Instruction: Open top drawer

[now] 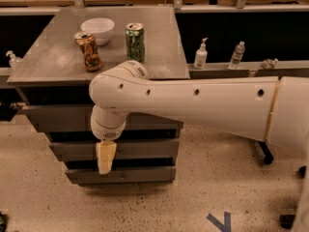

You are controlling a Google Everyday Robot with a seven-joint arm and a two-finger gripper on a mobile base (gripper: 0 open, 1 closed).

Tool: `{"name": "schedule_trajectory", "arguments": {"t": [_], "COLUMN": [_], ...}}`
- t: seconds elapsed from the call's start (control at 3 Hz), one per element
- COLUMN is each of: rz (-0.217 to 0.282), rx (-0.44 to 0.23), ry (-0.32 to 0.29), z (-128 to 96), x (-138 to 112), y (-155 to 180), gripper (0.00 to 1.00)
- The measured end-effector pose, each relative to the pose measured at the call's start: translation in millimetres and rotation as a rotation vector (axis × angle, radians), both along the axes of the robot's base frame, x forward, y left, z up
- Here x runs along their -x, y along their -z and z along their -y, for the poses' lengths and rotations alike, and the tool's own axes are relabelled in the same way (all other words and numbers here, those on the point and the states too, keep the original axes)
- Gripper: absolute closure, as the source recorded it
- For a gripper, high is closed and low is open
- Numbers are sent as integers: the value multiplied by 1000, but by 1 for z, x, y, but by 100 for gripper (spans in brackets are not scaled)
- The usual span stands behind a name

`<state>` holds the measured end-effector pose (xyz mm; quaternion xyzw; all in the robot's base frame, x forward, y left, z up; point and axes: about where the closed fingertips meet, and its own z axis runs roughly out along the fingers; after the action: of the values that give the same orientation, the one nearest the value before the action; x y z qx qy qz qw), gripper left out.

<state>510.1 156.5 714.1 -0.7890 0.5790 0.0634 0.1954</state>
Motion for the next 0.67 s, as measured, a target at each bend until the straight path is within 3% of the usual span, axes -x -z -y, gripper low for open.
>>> {"name": "schedule_trajectory", "arguments": {"t": [0.33,0.67], "rz": [18,41], "rx": [-32,-26], "ry": [46,116], "z": [-18,-21], "x": [-30,-71], "y": [20,43], "gripper": [0,0]}}
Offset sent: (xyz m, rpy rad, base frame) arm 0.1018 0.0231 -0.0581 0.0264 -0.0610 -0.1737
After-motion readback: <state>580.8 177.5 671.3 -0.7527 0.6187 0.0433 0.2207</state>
